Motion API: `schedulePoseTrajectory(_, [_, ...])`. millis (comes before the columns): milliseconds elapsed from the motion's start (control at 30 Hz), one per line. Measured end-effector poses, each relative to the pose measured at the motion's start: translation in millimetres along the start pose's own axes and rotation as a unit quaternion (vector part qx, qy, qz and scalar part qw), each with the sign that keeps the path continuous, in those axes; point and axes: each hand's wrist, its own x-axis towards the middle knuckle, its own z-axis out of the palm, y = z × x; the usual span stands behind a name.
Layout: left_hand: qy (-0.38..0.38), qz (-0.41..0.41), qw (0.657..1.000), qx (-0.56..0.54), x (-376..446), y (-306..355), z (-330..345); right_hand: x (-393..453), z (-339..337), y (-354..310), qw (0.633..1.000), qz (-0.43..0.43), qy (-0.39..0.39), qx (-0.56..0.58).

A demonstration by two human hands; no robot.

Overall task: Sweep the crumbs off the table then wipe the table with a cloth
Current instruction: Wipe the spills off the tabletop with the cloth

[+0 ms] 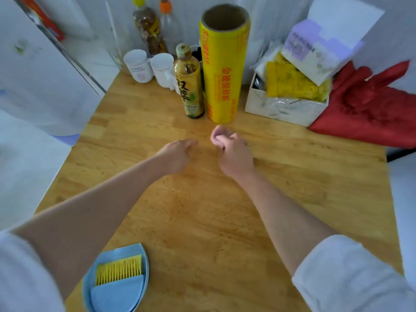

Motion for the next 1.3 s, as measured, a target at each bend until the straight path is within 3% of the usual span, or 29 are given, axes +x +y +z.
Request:
schedulePoseTrajectory(133, [0.016, 0.045, 0.998, 0.049, -1.6, 13.5, 9.9, -66.2, 33.3, -29.4, 0.959, -0.185, -0.215, -0.016])
schedulePoseTrajectory(200, [-0.017, 0.054, 0.996, 0.063, -0.5, 17.8, 15.0, -69.4, 7.8, 8.9, 0.963, -0.190, -0.193, -0.015])
schedulePoseTrajectory(267, [-0.093, 0.055, 0.989, 0.101, -2.4, 22.0, 22.3, -60.5, -28.8, 64.1, 0.991, -0.097, -0.087, -0.024])
schedulePoseTrajectory(300, [-0.127, 0.054, 0.981, 0.133, -3.7, 25.5, 26.3, -55.6, -51.6, 94.8, 1.000, 0.001, -0.006, -0.016])
schedulePoseTrajectory(367, [-0.148, 0.046, 0.971, 0.183, -4.9, 32.8, 34.6, -52.9, -83.3, 135.1, 0.965, 0.227, 0.127, 0.037])
schedulePoseTrajectory(400, [-0.151, 0.037, 0.968, 0.197, -6.2, 38.3, 37.0, -55.1, -85.9, 137.2, 0.946, 0.282, 0.153, 0.040])
schedulePoseTrajectory(433, [-0.156, 0.030, 0.965, 0.207, -7.2, 43.5, 38.8, -57.5, -78.6, 129.2, 0.950, 0.273, 0.149, 0.020])
schedulePoseTrajectory(500, [-0.156, 0.015, 0.966, 0.206, -10.8, 50.1, 38.9, -71.7, -47.5, 96.2, 0.987, 0.127, 0.100, 0.003])
schedulePoseTrajectory(600, [-0.139, 0.019, 0.970, 0.200, -18.3, 53.3, 34.9, -109.2, -5.0, 49.0, 0.992, -0.078, -0.098, -0.002])
schedulePoseTrajectory(667, [-0.135, 0.016, 0.971, 0.197, -19.6, 51.1, 33.6, -118.7, -9.1, 58.8, 0.978, -0.129, -0.162, 0.000])
schedulePoseTrajectory(700, [-0.134, 0.009, 0.974, 0.183, -20.3, 52.4, 33.1, -118.4, -26.1, 76.7, 0.980, -0.125, -0.153, 0.001])
schedulePoseTrajectory(767, [-0.143, 0.002, 0.976, 0.165, -20.9, 50.9, 34.9, -115.9, -66.1, 124.3, 0.997, -0.029, -0.071, -0.011])
schedulePoseTrajectory(800, [-0.144, -0.002, 0.976, 0.163, -21.2, 50.0, 35.9, -117.8, -87.0, 152.7, 0.998, 0.063, 0.015, -0.004])
schedulePoseTrajectory(867, [-0.137, 0.002, 0.977, 0.162, -21.2, 50.3, 37.8, -132.6, -124.1, 202.6, 0.941, 0.281, 0.183, 0.048])
schedulePoseTrajectory(933, [-0.130, 0.004, 0.979, 0.160, -20.3, 49.4, 38.3, -141.8, -130.9, 207.7, 0.875, 0.407, 0.239, 0.104])
schedulePoseTrajectory(967, [-0.130, 0.005, 0.978, 0.161, -19.9, 49.3, 38.2, -140.0, -122.7, 194.0, 0.882, 0.395, 0.238, 0.096])
schedulePoseTrajectory(1033, [-0.135, 0.008, 0.977, 0.167, -20.8, 49.8, 38.8, -136.8, -90.4, 150.8, 0.947, 0.249, 0.196, 0.051])
schedulePoseTrajectory(1100, [-0.134, 0.005, 0.976, 0.171, -20.4, 48.5, 39.1, -148.7, -49.9, 99.3, 0.997, 0.047, 0.042, 0.037])
schedulePoseTrajectory(1167, [-0.130, 0.004, 0.976, 0.177, -18.6, 47.9, 39.3, -169.1, -31.0, 81.1, 0.980, -0.123, -0.151, 0.034])
schedulePoseTrajectory(1233, [-0.135, 0.003, 0.975, 0.178, -17.9, 47.1, 39.7, -179.1, -57.2, 107.6, 0.963, -0.147, -0.211, 0.085])
schedulePoseTrajectory(1300, [-0.136, 0.005, 0.975, 0.176, -17.7, 45.3, 39.3, -181.4, -101.3, 158.8, 0.994, -0.027, -0.087, 0.063])
